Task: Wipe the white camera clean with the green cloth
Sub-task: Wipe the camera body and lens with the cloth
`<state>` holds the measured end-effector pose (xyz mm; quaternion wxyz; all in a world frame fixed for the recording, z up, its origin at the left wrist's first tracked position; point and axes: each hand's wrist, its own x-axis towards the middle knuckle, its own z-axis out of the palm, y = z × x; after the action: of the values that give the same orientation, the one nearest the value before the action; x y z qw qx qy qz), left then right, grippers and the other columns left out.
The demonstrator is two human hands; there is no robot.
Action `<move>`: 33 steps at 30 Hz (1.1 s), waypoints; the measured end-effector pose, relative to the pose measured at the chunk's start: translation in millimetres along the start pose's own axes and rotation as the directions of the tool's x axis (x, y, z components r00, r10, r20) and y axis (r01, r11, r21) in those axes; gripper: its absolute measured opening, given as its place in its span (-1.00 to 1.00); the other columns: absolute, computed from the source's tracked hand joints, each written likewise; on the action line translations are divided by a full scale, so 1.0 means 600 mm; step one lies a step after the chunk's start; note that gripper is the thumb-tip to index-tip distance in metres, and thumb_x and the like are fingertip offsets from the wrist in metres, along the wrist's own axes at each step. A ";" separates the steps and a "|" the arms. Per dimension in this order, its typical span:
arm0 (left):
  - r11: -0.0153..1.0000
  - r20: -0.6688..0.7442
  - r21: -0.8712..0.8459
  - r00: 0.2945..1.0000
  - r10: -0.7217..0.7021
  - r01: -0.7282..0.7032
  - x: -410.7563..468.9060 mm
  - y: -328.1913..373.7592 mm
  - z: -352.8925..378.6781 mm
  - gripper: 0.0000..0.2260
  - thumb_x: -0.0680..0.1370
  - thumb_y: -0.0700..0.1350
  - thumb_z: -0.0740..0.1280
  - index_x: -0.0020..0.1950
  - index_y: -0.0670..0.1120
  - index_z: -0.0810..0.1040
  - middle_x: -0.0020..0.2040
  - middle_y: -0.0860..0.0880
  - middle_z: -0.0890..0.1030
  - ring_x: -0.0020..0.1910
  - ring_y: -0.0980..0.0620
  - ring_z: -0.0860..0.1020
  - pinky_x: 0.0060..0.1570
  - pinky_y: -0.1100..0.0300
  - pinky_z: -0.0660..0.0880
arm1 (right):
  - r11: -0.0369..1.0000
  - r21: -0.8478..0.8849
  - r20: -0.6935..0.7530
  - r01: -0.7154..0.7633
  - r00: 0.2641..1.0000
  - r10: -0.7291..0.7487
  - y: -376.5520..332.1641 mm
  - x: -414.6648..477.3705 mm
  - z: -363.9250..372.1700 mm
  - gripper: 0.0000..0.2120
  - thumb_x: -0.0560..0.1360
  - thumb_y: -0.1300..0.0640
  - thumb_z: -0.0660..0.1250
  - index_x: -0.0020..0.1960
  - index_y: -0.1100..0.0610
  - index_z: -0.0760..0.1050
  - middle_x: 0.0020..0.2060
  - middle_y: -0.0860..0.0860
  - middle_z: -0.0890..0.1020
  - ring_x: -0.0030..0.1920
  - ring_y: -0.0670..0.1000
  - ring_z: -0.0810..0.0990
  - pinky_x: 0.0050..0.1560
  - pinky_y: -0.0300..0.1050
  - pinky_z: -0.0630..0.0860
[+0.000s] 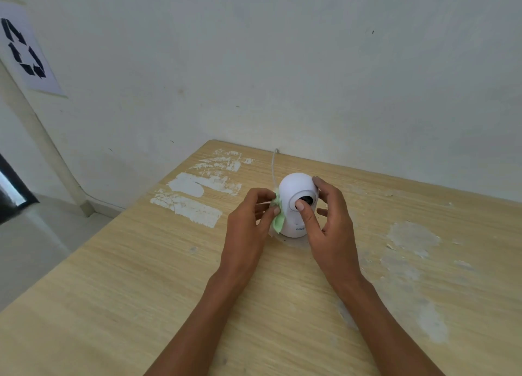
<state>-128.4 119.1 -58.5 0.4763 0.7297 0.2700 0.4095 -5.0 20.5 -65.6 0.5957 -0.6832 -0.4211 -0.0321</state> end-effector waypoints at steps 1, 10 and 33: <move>0.999 0.036 0.042 0.999 -0.034 0.032 0.001 -0.005 -0.001 -0.85 0.62 -0.22 0.42 0.11 0.01 0.58 0.01 0.16 0.69 0.02 0.26 0.67 -0.09 0.42 0.57 | 1.000 -0.001 0.000 0.001 1.000 -0.001 0.000 0.000 0.000 -0.57 0.62 -0.01 0.34 0.46 -0.06 0.36 0.37 -0.20 0.50 0.39 -0.14 0.49 0.30 -0.01 0.55; 0.968 0.145 0.249 0.989 -0.017 -0.020 -0.002 -0.008 -0.002 -0.87 0.51 -0.19 0.54 -0.10 -0.12 0.60 -0.12 0.00 0.65 -0.14 0.09 0.63 -0.14 0.30 0.55 | 1.000 -0.019 -0.002 0.005 1.000 -0.005 -0.003 0.000 0.000 -0.56 0.61 0.03 0.35 0.46 -0.03 0.36 0.37 -0.15 0.51 0.38 -0.11 0.49 0.28 -0.08 0.54; 0.993 0.286 0.053 0.951 -0.119 0.109 -0.016 0.020 -0.038 -0.86 0.50 -0.17 0.43 -0.11 -0.05 0.47 -0.19 0.04 0.63 -0.34 0.22 0.63 -0.34 0.41 0.44 | 0.990 -0.135 -0.128 0.032 0.991 -0.049 -0.031 -0.025 -0.031 -0.73 0.65 0.09 0.26 0.34 0.05 0.46 0.20 -0.06 0.51 0.21 -0.04 0.53 0.17 -0.11 0.52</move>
<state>-153.2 117.5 -46.2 0.5202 0.7734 0.2467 0.2655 -17.3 -4.6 -53.9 0.5746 -0.7090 -0.3919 -0.1166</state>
